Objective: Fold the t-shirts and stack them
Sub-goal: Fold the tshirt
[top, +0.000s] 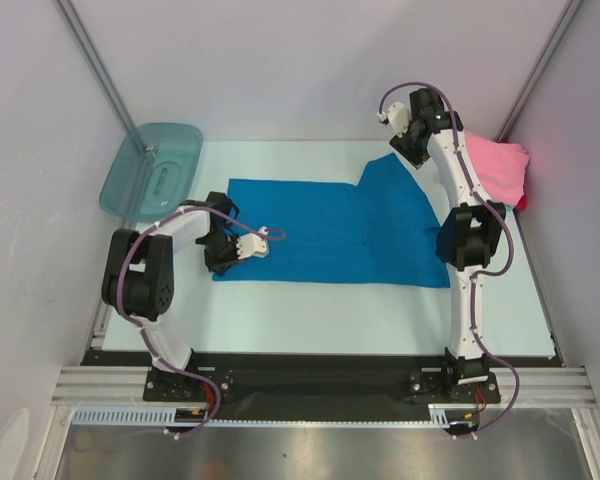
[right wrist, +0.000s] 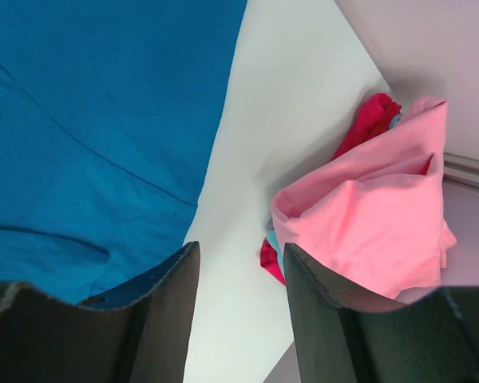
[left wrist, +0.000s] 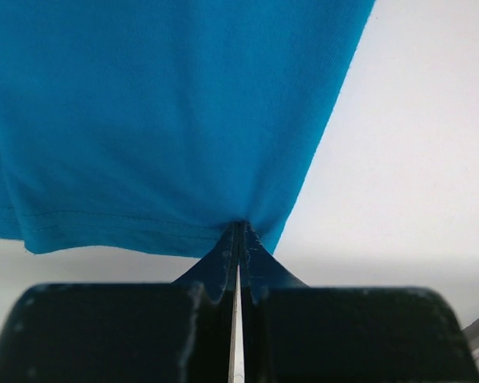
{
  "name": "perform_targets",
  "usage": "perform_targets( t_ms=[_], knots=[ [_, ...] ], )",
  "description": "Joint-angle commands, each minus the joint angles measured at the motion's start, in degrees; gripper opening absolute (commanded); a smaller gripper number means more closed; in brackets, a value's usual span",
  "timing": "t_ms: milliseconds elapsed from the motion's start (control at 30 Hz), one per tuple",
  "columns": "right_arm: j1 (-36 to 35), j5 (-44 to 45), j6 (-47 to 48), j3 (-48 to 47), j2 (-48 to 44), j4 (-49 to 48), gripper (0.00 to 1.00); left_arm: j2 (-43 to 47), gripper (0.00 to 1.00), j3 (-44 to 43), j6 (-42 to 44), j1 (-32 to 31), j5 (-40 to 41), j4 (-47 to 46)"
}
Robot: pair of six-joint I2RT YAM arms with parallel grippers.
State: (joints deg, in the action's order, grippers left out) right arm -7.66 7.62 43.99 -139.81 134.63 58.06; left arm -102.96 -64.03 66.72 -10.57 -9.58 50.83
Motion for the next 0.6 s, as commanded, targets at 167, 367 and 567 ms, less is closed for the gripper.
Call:
perform_targets(
  t_ms=[167, 367, 567],
  knots=[
    [0.28, -1.02, -1.45, -3.63, 0.37, -0.85, 0.52, -7.7, 0.0, 8.48, 1.05, 6.43, 14.85, 7.71],
    [0.37, -1.11, -1.62, -3.98, 0.63, -0.67, 0.52, -9.45, 0.0, 9.36, 0.25, 8.19, 17.66, 8.32],
    [0.54, -1.11, -1.8, -3.98, 0.72, -0.67, 0.52, -11.3, 0.0, 7.27, -0.53, 9.77, 18.73, 11.66]
  ],
)
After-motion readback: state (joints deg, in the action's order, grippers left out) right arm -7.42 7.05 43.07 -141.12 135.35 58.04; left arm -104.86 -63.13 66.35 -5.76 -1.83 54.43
